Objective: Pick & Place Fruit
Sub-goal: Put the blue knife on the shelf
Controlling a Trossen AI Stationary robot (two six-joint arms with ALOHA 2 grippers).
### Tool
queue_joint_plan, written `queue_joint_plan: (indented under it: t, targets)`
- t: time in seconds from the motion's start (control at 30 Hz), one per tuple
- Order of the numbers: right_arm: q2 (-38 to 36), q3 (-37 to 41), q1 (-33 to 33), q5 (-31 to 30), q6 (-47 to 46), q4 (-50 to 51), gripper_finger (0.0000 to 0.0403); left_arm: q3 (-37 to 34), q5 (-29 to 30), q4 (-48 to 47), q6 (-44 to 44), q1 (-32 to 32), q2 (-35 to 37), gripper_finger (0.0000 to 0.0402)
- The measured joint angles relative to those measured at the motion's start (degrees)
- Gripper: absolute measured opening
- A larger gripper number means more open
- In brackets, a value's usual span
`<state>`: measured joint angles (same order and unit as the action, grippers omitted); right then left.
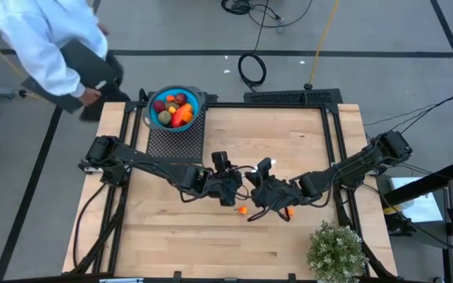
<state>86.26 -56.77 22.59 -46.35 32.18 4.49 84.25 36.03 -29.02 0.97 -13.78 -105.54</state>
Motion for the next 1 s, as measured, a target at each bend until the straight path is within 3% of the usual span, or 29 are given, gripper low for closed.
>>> queue_joint_plan:
  t: [0.5, 0.73, 1.0]
  targets:
    - [0.00, 0.00, -0.02, -0.13, -0.04, 0.09, 0.0011, -0.02, -1.51, 0.56, -0.44, -0.02, 0.00, 0.0100]
    - [0.00, 0.00, -0.05, -0.17, -0.27, 0.19, 0.0011, -0.02, -1.57, 0.42, -0.54, -0.07, 0.00, 0.0024]
    - [0.00, 0.00, -0.02, 0.05, -0.23, 0.30, 0.0011, -0.02, -2.54, 0.39, 0.24, 0.00, 0.00, 0.0031]
